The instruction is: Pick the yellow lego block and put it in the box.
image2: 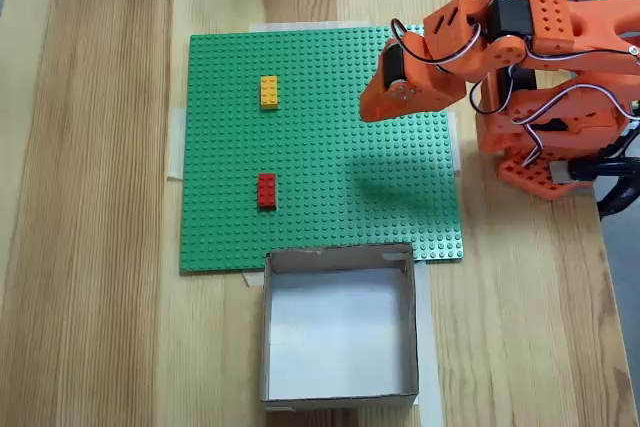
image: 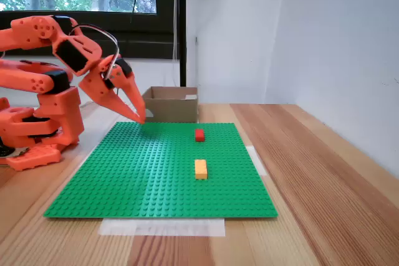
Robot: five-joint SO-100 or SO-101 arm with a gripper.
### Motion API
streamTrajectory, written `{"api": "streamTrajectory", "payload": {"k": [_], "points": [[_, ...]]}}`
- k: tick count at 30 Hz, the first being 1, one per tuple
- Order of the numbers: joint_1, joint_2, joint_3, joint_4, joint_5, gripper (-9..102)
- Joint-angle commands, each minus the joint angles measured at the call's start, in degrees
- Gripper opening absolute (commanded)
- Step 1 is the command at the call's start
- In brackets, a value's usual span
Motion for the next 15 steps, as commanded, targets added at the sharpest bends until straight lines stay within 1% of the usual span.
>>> {"api": "streamTrajectory", "payload": {"k": [1, 5, 15], "points": [[2.37, -5.8, -6.24, 0.0, -0.88, -1], [4.48, -11.16, -10.55, 0.26, 0.7, -1], [8.44, -21.45, -18.63, 1.32, 0.35, -1]]}}
